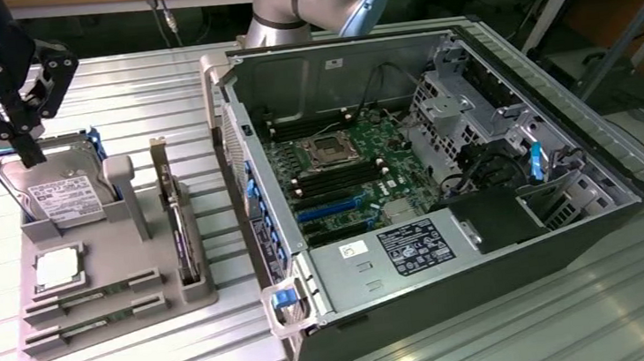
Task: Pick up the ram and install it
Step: 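Pick up the ram and move it above insertion slot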
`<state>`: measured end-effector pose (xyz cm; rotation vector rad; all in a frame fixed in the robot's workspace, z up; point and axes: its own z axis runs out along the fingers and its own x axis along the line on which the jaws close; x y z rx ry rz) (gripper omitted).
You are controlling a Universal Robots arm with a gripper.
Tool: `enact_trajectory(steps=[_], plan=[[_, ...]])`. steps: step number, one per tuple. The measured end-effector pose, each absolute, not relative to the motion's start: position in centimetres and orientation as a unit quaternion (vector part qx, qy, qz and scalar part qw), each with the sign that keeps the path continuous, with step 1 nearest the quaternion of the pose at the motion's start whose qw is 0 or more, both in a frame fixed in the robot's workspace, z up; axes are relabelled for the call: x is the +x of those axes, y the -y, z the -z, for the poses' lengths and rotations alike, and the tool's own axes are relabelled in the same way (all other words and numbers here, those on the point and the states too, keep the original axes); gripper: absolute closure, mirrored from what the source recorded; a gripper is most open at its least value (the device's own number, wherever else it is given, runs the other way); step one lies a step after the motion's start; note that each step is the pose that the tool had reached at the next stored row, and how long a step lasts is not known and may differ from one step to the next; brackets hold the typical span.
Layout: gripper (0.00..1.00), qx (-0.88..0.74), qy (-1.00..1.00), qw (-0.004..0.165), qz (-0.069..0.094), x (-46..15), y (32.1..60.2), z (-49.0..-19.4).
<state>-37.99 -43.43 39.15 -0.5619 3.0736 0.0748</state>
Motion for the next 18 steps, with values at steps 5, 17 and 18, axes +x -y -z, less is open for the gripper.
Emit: enact_trajectory(steps=[5, 17, 18], plan=[[0.89, -0.231, -0.973, 0.007, -0.024, -37.99, 43.43, -39.15], [0.89, -0.390, -0.921, 0.003, -0.025, -37.99, 43.43, -39.15], [0.89, -0.398, -0.917, 0.002, -0.025, -37.99, 43.43, -39.15]])
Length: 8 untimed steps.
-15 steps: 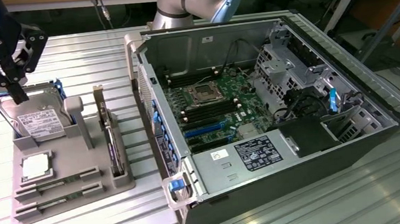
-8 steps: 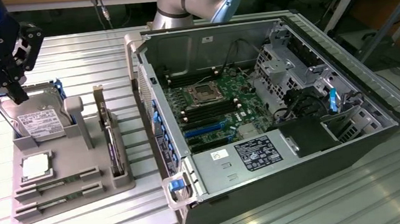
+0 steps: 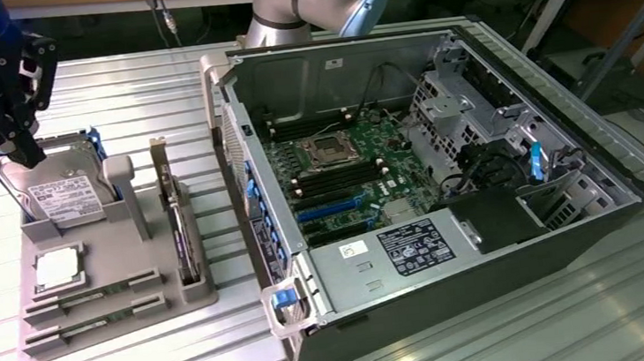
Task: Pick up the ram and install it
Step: 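Pick up the ram and move it above insertion slot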
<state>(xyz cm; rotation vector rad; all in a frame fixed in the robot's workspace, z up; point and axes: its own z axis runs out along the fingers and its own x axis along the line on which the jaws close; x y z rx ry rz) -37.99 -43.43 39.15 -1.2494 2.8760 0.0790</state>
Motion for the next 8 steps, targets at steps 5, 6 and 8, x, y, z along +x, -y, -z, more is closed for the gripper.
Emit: enact_trajectory(steps=[5, 6, 8], plan=[[0.89, -0.457, -0.889, 0.001, -0.025, -37.99, 43.43, -39.15], [0.89, -0.469, -0.883, 0.000, -0.025, -37.99, 43.43, -39.15], [0.89, -0.498, -0.867, 0.000, -0.025, -37.99, 43.43, -39.15]])
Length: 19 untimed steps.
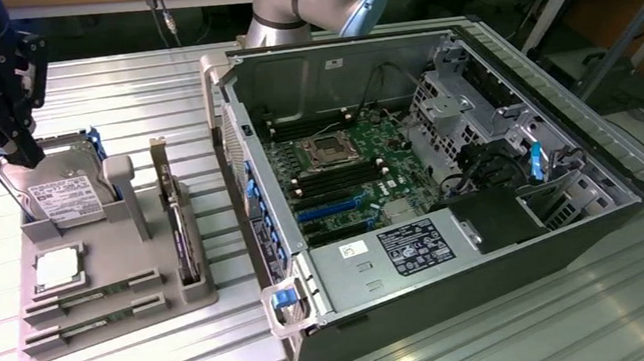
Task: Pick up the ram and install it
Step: 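Pick up the ram and move it above insertion slot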
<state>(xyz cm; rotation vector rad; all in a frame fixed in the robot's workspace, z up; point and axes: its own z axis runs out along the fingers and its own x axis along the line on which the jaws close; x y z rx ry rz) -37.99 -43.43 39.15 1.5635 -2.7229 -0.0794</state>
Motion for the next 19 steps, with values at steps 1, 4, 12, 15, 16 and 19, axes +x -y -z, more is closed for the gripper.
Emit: enact_trajectory(steps=[1, 4, 12, 15, 16, 19], plan=[[0.89, 0.512, 0.859, 0.001, 0.025, -37.99, 43.43, -39.15], [0.89, 0.550, 0.835, 0.002, 0.025, -37.99, 43.43, -39.15], [0.89, 0.628, 0.778, 0.004, 0.025, -37.99, 43.43, -39.15], [0.89, 0.666, 0.745, 0.006, 0.025, -37.99, 43.43, -39.15], [0.89, 0.674, 0.738, 0.006, 0.025, -37.98, 43.43, -39.15], [0.89, 0.675, 0.737, 0.006, 0.025, -37.97, 43.42, -39.15]])
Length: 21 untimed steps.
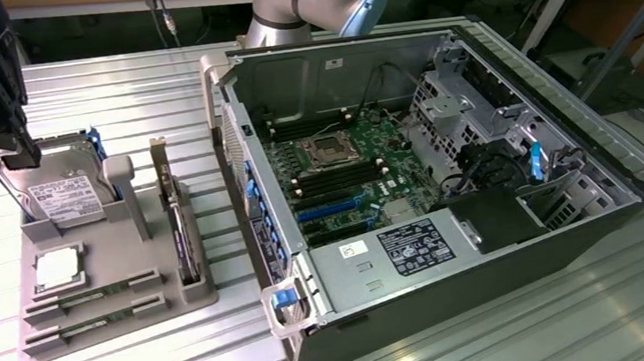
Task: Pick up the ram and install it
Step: 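Pick up the ram and move it above insertion slot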
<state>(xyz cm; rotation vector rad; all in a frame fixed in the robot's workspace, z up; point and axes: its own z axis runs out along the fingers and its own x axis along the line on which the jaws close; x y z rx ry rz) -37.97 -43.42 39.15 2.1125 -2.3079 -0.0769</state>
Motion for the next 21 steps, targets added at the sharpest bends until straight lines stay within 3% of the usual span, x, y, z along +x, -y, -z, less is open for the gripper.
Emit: enact_trajectory(steps=[21], plan=[[0.89, 0.675, 0.737, 0.006, 0.025, -38.0, 43.4, -36.0]])
